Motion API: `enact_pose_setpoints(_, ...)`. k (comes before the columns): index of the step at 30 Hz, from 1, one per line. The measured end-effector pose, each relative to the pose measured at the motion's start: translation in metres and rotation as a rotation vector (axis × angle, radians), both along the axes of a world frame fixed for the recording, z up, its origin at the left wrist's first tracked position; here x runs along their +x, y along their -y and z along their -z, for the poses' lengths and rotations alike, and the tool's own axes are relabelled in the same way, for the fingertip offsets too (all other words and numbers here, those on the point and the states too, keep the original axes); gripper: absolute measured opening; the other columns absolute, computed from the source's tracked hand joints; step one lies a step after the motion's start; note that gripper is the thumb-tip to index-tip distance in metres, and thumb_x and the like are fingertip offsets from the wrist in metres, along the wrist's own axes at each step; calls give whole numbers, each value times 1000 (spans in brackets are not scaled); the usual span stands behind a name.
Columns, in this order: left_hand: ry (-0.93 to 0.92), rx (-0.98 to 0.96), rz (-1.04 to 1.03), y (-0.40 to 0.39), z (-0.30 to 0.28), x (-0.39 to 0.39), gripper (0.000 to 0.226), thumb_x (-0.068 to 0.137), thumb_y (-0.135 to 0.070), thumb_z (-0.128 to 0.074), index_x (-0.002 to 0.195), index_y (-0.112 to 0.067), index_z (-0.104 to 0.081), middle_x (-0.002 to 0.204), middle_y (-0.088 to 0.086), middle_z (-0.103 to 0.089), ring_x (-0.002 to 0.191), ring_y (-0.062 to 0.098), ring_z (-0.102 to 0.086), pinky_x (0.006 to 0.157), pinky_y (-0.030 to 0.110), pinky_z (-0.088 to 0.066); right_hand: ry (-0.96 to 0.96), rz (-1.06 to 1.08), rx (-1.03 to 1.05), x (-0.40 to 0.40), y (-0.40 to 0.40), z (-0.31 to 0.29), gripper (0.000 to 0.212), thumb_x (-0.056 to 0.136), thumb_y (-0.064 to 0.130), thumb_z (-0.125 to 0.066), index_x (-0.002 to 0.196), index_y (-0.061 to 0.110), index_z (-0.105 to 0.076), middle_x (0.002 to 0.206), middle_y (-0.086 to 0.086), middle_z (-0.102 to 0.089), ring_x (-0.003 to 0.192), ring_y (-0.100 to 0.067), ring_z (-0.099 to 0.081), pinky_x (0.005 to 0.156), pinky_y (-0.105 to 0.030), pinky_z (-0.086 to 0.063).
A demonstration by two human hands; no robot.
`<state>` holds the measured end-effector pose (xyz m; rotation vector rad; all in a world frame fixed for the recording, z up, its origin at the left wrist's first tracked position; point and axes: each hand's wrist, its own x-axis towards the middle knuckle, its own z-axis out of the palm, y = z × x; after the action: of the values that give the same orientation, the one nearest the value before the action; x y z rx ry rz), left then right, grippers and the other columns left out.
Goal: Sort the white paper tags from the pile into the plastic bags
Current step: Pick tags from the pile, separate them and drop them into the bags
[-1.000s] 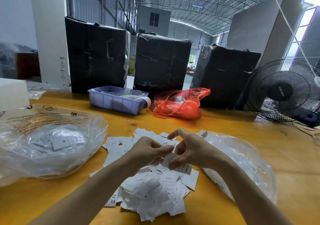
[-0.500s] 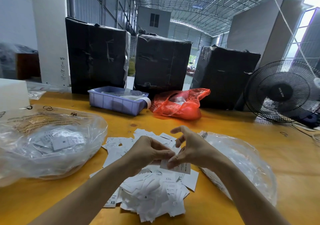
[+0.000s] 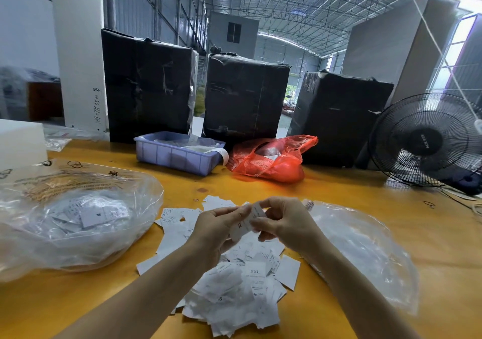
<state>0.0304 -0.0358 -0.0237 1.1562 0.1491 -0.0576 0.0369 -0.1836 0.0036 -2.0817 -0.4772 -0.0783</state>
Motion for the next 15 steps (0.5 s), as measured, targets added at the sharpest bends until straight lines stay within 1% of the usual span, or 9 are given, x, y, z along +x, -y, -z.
enact_pose_setpoints(2, -24, -31, -7, 2, 2, 0, 23, 64, -24, -77, 82, -12, -72, 65, 3, -67, 66, 14, -56, 57, 24, -43, 87, -11, -145, 1, -4, 4, 22, 94, 16, -57, 112, 7, -66, 94, -7, -67, 77, -13, -62, 76, -32, -52)
enact_pose_setpoints(3, -33, -57, -17, 3, 2, 0, 23, 64, -24, -77, 83, -11, -72, 67, 4, -66, 66, 14, -56, 56, 24, -43, 115, -33, -220, 0, -7, 5, 26, 95, 22, -54, 115, 10, -64, 105, -4, -64, 89, -14, -60, 83, -32, -50)
enact_pose_setpoints(4, -37, -93, -23, 3, 2, 0, 24, 65, -23, -77, 84, -11, -73, 69, 4, -67, 64, 13, -58, 53, 22, -44, 118, -70, -264, -1, -10, 7, 28, 95, 27, -54, 117, 11, -63, 109, -5, -62, 94, -16, -58, 87, -32, -49)
enact_pose_setpoints(5, -36, -136, -26, 4, 1, 0, 23, 65, -21, -76, 85, -9, -73, 72, 5, -69, 60, 12, -62, 49, 20, -46, 104, -116, -256, -2, -12, 8, 30, 93, 28, -56, 117, 11, -62, 109, -7, -62, 93, -17, -60, 86, -33, -50)
enact_pose_setpoints(7, -23, -197, -42, 4, 0, 0, 20, 69, -17, -75, 87, -8, -72, 73, 8, -72, 56, 13, -67, 44, 17, -48, 79, -171, -151, -6, -15, 10, 29, 89, 21, -64, 116, 8, -61, 100, -10, -67, 80, -15, -64, 76, -33, -53)
enact_pose_setpoints(9, -19, -196, -59, 4, 1, 0, 18, 74, -17, -74, 89, -7, -71, 71, 8, -71, 55, 16, -65, 43, 17, -47, 102, -119, -60, -7, -16, 12, 31, 87, 10, -66, 117, 6, -62, 92, -13, -68, 74, -21, -67, 73, -38, -55)
enact_pose_setpoints(12, -15, -108, -14, 1, 2, -1, 27, 69, -22, -76, 93, -10, -72, 73, 7, -68, 65, 17, -59, 50, 21, -42, 117, 11, 67, -4, -13, 12, 50, 83, 4, -69, 131, 7, -53, 80, -7, -67, 73, -25, -70, 75, -40, -57)
enact_pose_setpoints(14, 1, -61, 24, -1, 2, 0, 33, 64, -23, -76, 94, -10, -72, 73, 6, -67, 68, 17, -57, 56, 23, -40, 131, 54, 86, 0, -10, 11, 48, 82, 4, -69, 128, 7, -55, 80, -11, -68, 71, -26, -69, 76, -40, -57)
enact_pose_setpoints(15, 6, -43, 33, -2, 2, 0, 31, 65, -22, -76, 93, -10, -72, 73, 6, -67, 69, 17, -56, 59, 24, -40, 131, 61, 83, 0, -9, 11, 45, 82, 3, -69, 125, 6, -58, 81, -12, -68, 70, -25, -68, 75, -40, -57)
